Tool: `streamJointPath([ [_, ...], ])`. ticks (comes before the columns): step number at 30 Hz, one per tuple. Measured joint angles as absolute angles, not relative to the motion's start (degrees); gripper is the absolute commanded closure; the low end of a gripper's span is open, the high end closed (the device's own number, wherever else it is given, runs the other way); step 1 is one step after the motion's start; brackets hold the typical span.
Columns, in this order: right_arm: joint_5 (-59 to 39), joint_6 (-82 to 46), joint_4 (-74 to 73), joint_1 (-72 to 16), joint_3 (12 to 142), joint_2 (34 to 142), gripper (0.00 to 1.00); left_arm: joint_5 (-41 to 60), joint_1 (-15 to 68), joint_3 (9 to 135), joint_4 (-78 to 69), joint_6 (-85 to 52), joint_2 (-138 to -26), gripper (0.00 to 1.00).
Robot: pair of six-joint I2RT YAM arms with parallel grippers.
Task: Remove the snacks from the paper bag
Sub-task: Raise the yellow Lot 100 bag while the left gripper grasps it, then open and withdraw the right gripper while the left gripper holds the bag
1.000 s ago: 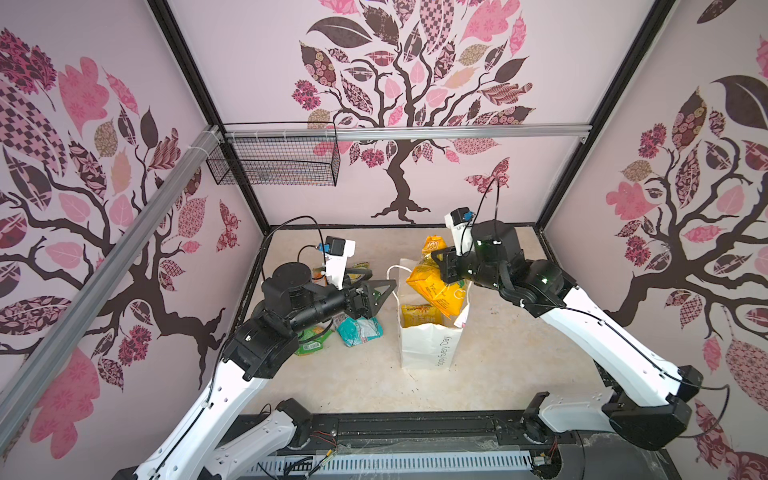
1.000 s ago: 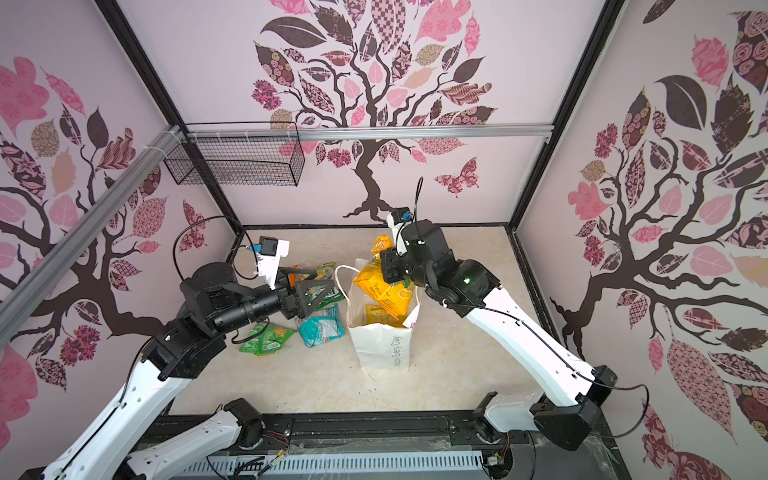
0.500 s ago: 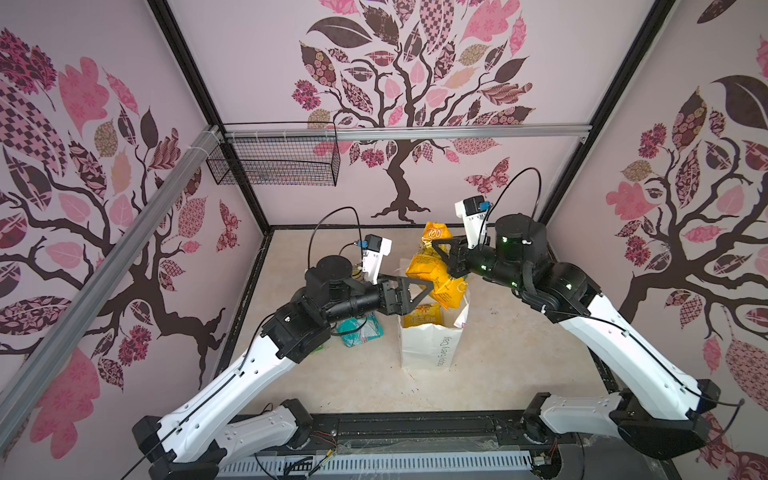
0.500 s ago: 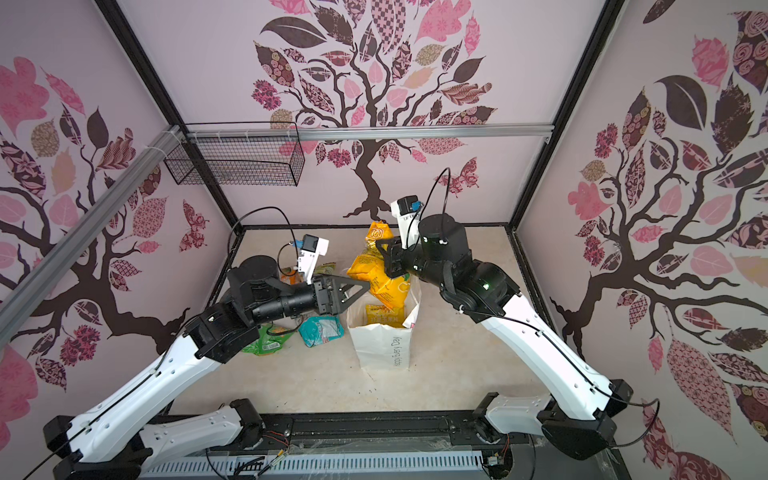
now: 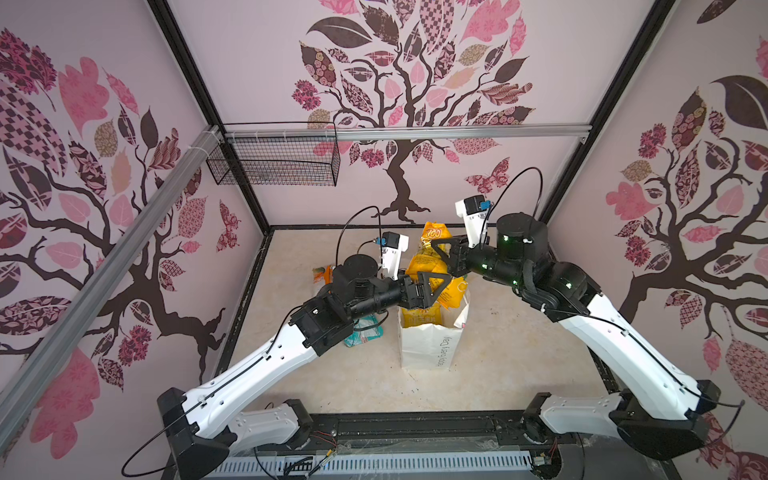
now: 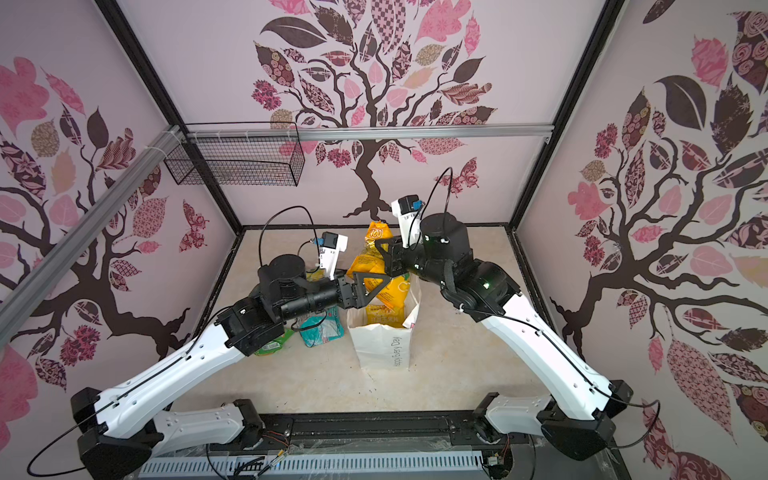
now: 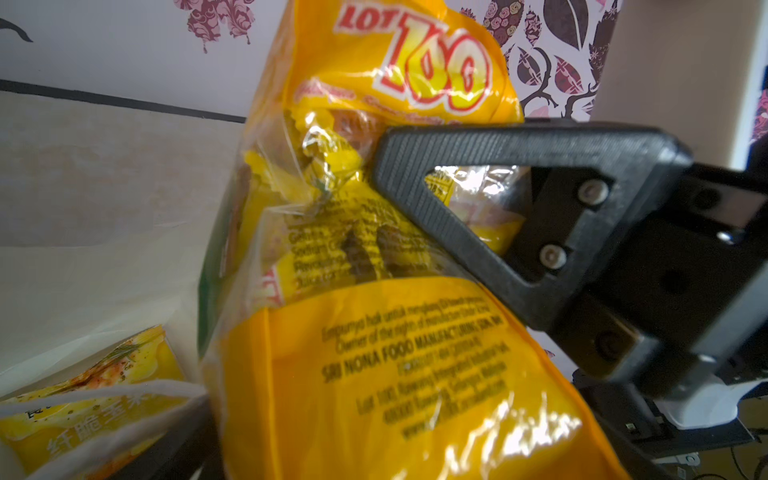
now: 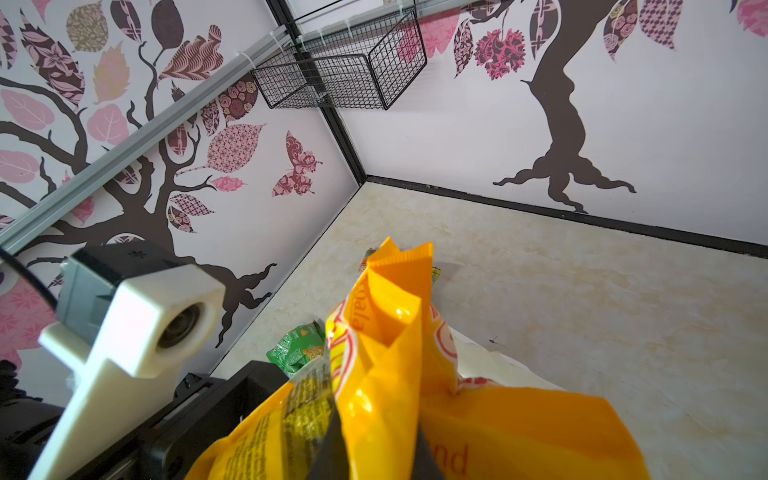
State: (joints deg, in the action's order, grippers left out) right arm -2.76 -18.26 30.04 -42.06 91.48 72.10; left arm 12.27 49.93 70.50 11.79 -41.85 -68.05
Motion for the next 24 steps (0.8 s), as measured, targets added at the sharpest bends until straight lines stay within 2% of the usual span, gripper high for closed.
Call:
streamJointPath([
  [7,-2.4,-18.3,29.3,-41.8,91.4,71.9,0.98,12.2,49.9,71.9,11.6,-42.5,-69.5,0.44],
  [14,-2.1,-18.9,28.6,-41.6,90.6,70.5,0.61,13.9,49.8,72.1,11.6,-41.7,-69.4,0.77],
  [17,-2.2,-19.8,28.0,-41.5,90.3,68.6,0.49,15.7,49.5,72.1,10.6,-39.2,-69.2,0.88],
  [20,-3.0,-20.8,27.0,-41.5,90.3,66.1,0.34,16.8,49.5,72.1,9.3,-36.5,-68.4,0.90],
  [24,-5.6,-21.6,24.4,-42.0,90.3,63.1,0.01,18.2,49.6,72.1,9.1,-33.3,-67.2,0.90],
])
